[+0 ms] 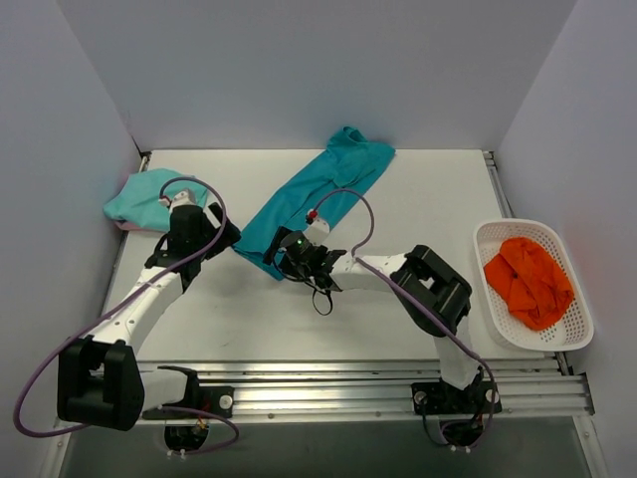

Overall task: Fold and stack the t-shirts
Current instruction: Fold the tshirt

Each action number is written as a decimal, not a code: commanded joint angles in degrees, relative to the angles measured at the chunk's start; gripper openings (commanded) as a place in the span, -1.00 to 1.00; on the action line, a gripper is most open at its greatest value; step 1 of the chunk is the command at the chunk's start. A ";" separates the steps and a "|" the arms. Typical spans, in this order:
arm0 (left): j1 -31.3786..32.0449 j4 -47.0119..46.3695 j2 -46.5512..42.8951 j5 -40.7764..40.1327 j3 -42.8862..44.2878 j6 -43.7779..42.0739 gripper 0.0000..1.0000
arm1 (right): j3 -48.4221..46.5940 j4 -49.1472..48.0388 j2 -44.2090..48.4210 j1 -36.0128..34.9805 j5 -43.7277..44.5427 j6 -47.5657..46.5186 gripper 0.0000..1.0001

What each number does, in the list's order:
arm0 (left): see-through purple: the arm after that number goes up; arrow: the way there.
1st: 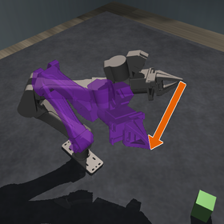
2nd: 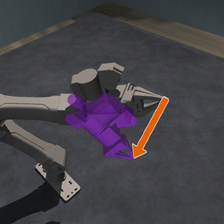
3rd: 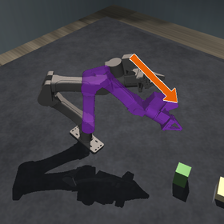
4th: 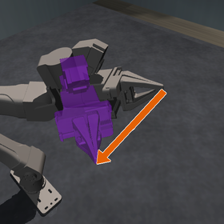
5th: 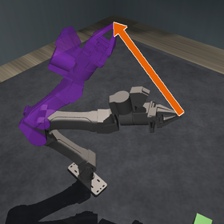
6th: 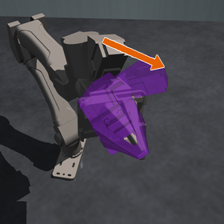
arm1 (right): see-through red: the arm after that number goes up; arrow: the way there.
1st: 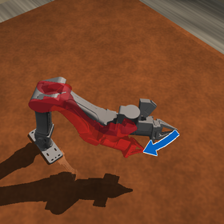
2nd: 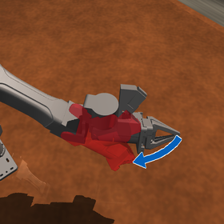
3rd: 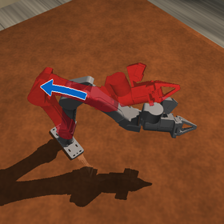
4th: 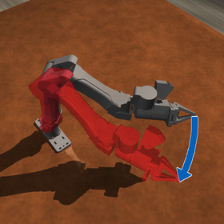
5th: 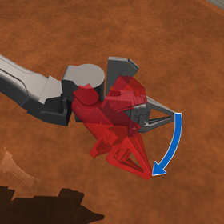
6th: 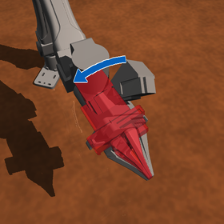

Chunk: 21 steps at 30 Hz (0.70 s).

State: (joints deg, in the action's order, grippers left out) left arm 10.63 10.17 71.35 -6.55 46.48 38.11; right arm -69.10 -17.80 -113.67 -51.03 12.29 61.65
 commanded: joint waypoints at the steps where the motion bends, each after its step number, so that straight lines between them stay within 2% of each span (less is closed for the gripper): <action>1: -0.61 -0.68 -0.78 0.92 1.60 -0.40 0.88 | -2.26 -1.80 -3.75 -1.96 -0.78 3.47 1.00; 14: -2.90 -2.44 0.28 2.85 0.37 -0.93 0.88 | -2.44 -4.87 -10.70 -4.43 -3.51 6.56 0.99; 16: -3.25 -2.44 0.54 2.85 0.37 -0.93 0.88 | -1.48 -5.31 -10.09 -4.43 -3.33 6.38 0.92; 18: -3.51 -2.53 0.54 3.20 0.19 -0.93 0.88 | 0.01 -6.71 -9.39 -4.43 -3.86 5.86 0.67; 21: -3.86 -2.53 0.19 3.56 0.10 -0.84 0.88 | 3.53 -9.17 -8.59 -4.43 -4.56 6.29 0.51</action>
State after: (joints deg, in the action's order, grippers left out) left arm 7.46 9.91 71.81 -3.99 46.39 38.06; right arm -70.06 -32.71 -121.14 -54.85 9.74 67.68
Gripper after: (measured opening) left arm 0.939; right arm 0.772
